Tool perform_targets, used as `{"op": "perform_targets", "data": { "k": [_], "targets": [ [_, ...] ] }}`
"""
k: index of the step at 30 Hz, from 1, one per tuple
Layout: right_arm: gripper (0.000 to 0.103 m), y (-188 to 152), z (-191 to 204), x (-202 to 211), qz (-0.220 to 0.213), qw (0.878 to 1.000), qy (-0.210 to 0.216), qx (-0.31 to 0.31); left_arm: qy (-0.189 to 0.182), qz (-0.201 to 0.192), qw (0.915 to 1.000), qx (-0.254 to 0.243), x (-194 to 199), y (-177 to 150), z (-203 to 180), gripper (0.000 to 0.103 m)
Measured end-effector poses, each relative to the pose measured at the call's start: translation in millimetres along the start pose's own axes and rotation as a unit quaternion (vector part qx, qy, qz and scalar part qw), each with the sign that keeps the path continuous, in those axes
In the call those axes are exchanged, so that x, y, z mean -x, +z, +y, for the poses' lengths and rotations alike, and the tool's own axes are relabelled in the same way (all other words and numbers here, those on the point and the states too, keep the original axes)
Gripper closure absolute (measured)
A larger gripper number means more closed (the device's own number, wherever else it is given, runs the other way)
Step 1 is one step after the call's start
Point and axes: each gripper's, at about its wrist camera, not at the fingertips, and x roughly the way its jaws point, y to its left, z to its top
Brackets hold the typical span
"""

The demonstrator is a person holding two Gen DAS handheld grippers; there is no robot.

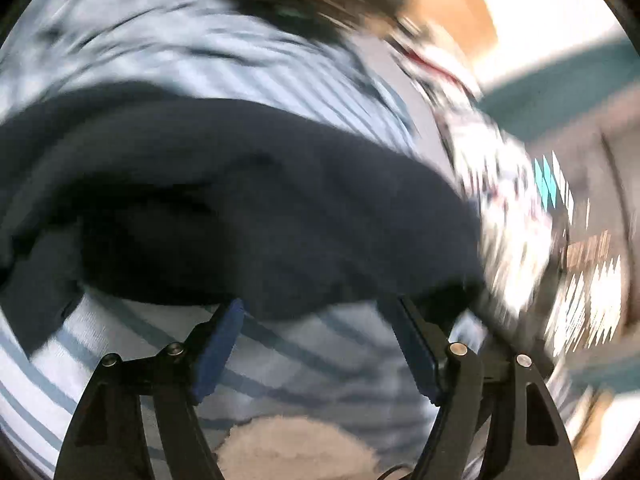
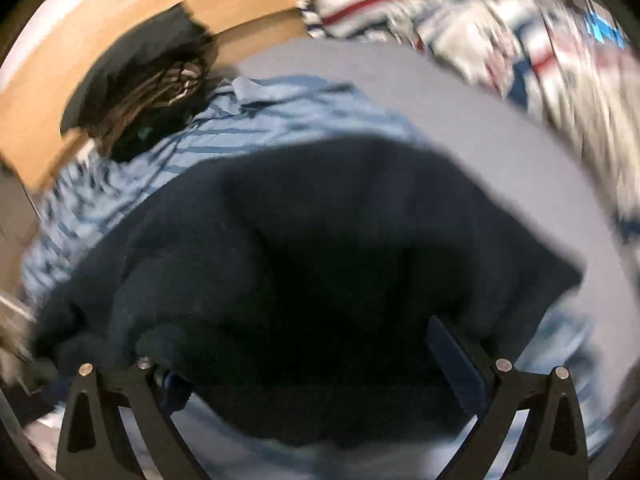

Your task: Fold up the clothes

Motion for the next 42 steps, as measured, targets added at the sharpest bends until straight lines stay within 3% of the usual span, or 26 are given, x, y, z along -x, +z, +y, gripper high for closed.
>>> {"op": "perform_targets", "data": {
  "k": [2, 5, 7, 10, 12, 14, 17, 21, 26, 29, 31, 35, 38, 40, 42],
  "targets": [
    [0.000, -8.9, -20.3, -2.8, 0.006, 0.997, 0.033, -0.073, 0.028, 0.035, 0.9968, -0.066, -19.1, -4.8, -24.9, 0.027],
    [0.000, -10.8, -40.7, -3.6, 0.009, 0.990, 0.033, -0.137, 0.063, 0.088, 0.9843, -0.140, -56.3, -11.3, -55.6, 0.027],
    [0.000, -9.6, -40.7, 0.2, 0.015, 0.990, 0.025, -0.136, 0.050, 0.111, 0.9826, -0.141, -84.6, -8.7, -63.3, 0.027],
    [0.000, -11.7, -37.0, 8.4, 0.009, 0.989, 0.048, -0.137, 0.041, 0.118, 0.9881, -0.090, -110.6, -0.3, -57.4, 0.027],
    [0.000, -11.3, -34.8, 18.3, -0.012, 0.989, 0.068, -0.131, 0.028, 0.073, 0.9956, -0.052, -101.1, 13.0, -50.9, 0.027],
    [0.000, -10.5, -33.6, 27.5, -0.036, 0.988, 0.087, -0.123, 0.038, 0.004, 0.9990, -0.022, -81.3, 29.0, -44.4, 0.027],
    [0.000, -7.1, -33.9, 29.5, -0.036, 0.982, 0.146, -0.112, 0.044, -0.102, 0.9937, 0.017, -42.3, 58.8, -34.4, 0.027],
    [0.000, -11.8, -13.3, 7.2, 0.039, 0.968, 0.238, -0.062, 0.054, -0.146, 0.9869, 0.041, -22.3, 96.0, -26.9, 0.028],
    [0.000, -35.1, 18.8, -22.8, 0.115, 0.961, 0.250, -0.009, 0.052, -0.174, 0.9824, 0.044, -17.8, 119.8, -37.0, 0.032],
    [0.000, -35.0, 36.5, -37.1, 0.132, 0.964, 0.229, 0.032, 0.056, -0.197, 0.9785, 0.025, -12.0, 125.7, -48.2, 0.032],
    [0.000, -24.0, 43.4, -37.8, 0.101, 0.973, 0.198, 0.059, 0.066, -0.209, 0.9757, 0.010, -11.8, 131.9, -53.8, 0.032],
    [0.001, 24.3, 48.6, -29.2, -0.011, 0.989, 0.092, 0.112, 0.105, -0.224, 0.9682, -0.035, -10.5, 153.8, -68.2, 0.032],
    [0.002, 78.7, 54.7, -22.4, -0.093, 0.984, 0.016, 0.152, 0.129, -0.228, 0.9634, -0.058, -17.1, 172.4, -74.5, 0.032],
    [0.001, 123.4, 60.4, -32.9, -0.116, 0.977, -0.029, 0.179, 0.139, -0.223, 0.9627, -0.066, -25.6, 186.3, -76.5, 0.032],
    [0.001, 157.1, 62.2, -47.2, -0.104, 0.974, -0.072, 0.186, 0.146, -0.213, 0.9642, -0.061, -36.9, 199.9, -75.2, 0.032]
  ]
}}
